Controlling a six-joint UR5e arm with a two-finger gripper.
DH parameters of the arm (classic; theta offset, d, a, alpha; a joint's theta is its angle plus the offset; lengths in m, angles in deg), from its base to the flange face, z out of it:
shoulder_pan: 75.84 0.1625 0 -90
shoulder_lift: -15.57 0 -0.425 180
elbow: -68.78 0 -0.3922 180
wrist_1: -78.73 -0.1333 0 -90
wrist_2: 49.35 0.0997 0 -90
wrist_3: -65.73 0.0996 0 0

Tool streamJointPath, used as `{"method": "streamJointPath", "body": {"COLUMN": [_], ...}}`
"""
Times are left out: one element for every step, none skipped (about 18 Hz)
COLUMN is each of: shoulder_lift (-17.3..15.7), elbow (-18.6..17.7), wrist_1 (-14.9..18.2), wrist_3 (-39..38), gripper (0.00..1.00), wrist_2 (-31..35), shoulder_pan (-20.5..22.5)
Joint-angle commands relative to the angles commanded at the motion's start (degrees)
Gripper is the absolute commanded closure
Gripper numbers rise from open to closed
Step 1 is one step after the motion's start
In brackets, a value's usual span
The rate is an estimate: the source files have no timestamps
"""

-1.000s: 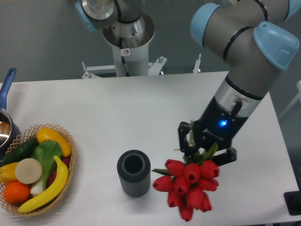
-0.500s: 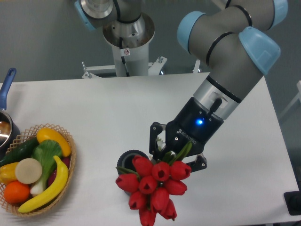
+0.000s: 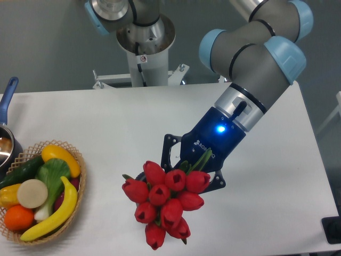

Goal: Insert the flowers into the vase
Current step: 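Carry the tulips toward the dark grey vase, tilting stems downward, then position the tulip stems above the vase opening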

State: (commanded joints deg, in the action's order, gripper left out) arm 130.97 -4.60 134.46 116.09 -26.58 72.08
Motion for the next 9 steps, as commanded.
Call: {"method": "streamJointPath", "body": {"shoulder_lift": [-0.2, -0.9, -1.4, -1.6, -1.6, -1.6, -1.6, -1.6, -1.6], "elbow": [-1.1, -2.3, -3.4, -4.4, -5.2, -5.8, -6.4, -7.4, -8.2], "wrist_1": [-1.1, -2.2, -3.2, -4.4, -5.5, -6.2, -6.3, -6.4, -6.5], "wrist_3": [0.0, 0.0, 0.0, 0.1, 0.1, 0.1, 0.3, 0.5, 1.0], "gripper": [0.85, 0.85, 0.85, 0.85, 0.85, 0.83, 0.81, 0.81, 0.81], "wrist_2": [-1.0, -1.8, -2.2, -2.6, -3.2, -4.0, -5.1, -6.1, -6.9], "shoulder_pan": [-0.1, -0.3, -0.4, -0.5, -0.7, -0.7, -0.7, -0.6, -0.6]}}
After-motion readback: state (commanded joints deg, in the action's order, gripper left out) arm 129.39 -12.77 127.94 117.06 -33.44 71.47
